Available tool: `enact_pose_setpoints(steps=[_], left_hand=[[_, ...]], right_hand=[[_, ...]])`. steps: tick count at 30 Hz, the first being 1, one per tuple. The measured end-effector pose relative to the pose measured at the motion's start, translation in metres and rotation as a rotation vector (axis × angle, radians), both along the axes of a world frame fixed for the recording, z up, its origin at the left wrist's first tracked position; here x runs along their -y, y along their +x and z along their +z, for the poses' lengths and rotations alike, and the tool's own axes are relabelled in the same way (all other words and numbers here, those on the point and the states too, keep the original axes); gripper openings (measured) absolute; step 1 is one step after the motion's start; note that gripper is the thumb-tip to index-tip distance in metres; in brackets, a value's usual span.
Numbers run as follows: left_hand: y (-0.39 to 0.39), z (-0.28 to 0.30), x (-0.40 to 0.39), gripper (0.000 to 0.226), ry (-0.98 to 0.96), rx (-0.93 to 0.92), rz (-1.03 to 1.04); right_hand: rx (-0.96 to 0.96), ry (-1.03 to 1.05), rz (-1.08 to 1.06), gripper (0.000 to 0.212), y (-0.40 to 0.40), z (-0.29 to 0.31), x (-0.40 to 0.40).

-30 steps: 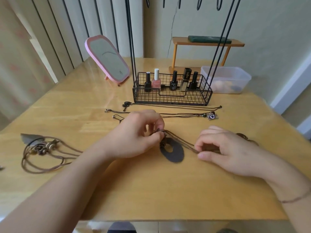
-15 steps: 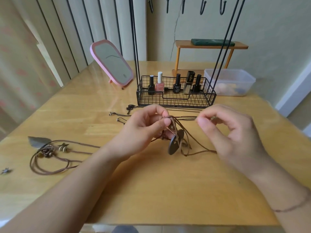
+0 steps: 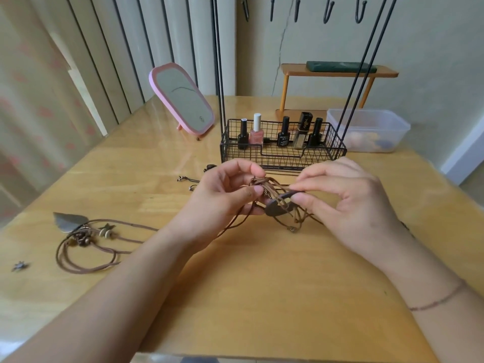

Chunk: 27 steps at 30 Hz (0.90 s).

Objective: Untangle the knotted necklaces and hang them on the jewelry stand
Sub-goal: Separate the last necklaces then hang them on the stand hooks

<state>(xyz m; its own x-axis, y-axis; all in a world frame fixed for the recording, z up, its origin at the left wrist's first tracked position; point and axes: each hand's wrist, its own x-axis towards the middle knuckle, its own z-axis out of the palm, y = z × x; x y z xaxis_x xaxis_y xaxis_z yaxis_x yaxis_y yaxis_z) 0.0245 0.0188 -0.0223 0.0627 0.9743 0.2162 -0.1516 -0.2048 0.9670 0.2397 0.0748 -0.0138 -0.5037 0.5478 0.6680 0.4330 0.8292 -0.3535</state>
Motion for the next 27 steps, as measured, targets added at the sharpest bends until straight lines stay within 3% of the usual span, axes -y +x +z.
enact_pose_setpoints(steps=[6, 9, 11, 15, 17, 27], left_hand=[[0.001, 0.004, 0.003, 0.019, -0.044, -0.016, 0.05], [0.002, 0.004, 0.003, 0.017, -0.047, -0.031, 0.049], [0.001, 0.004, 0.003, 0.017, -0.041, -0.06, 0.061], [-0.002, 0.004, 0.003, 0.022, -0.039, -0.129, 0.043], [-0.002, 0.004, 0.003, 0.025, -0.039, -0.189, 0.04], [-0.003, -0.004, 0.0, 0.006, 0.027, -0.565, 0.04]], right_hand=[[-0.054, 0.472, -0.075, 0.012, 0.005, 0.003, 0.005], [-0.083, 0.492, -0.096, 0.012, 0.003, 0.005, 0.004], [-0.121, 0.357, -0.088, 0.015, 0.001, 0.005, 0.005], [-0.519, -0.42, 0.123, 0.01, -0.003, 0.011, 0.007], [-0.657, -0.642, 0.161, 0.014, -0.002, 0.018, 0.007], [-1.093, -0.964, 0.35, 0.028, 0.015, 0.036, -0.003]])
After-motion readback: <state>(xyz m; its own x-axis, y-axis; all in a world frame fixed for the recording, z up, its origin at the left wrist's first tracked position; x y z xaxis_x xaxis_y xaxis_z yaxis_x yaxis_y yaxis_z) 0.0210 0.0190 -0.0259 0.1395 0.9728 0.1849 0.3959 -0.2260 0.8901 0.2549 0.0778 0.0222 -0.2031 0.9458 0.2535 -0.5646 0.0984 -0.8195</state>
